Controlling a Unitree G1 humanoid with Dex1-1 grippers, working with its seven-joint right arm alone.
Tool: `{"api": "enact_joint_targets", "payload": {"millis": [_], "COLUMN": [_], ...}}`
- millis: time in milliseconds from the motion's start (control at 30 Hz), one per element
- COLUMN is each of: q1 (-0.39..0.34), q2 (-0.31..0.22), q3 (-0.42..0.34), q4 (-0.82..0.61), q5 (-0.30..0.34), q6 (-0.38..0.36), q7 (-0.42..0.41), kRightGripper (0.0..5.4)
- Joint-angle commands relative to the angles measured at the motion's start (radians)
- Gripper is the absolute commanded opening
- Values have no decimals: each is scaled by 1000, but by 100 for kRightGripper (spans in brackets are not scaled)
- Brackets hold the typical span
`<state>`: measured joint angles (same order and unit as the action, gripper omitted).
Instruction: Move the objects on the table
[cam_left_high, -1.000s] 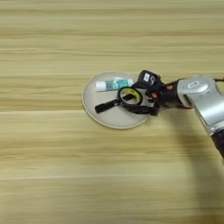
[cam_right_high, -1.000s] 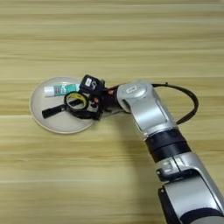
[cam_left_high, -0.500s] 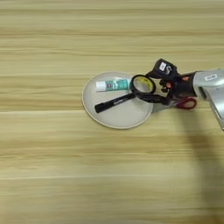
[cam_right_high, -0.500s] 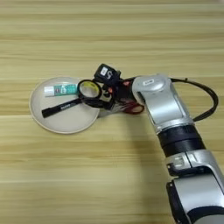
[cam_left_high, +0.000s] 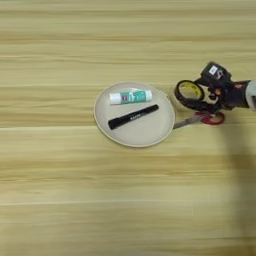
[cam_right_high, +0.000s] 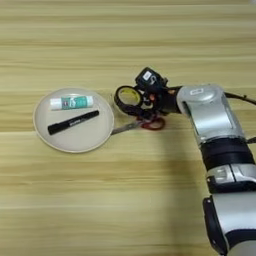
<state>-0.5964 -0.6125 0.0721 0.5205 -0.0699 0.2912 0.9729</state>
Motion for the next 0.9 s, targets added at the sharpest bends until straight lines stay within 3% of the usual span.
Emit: {"api": "enact_joint_targets", "payload": {"millis": [33,267,633,900], "q1": [-115,-141,-178,-213], "q2": [-60,-50,12,54], "q3": [-36,-22,15,52], "q4": [16,99,149,234], "q5": [-2,-20,-38,-84], "q6": [-56,-102,-134,-176], "q7": [-47,-77,-104,-135], "kRightGripper": [405,405,405,405]}}
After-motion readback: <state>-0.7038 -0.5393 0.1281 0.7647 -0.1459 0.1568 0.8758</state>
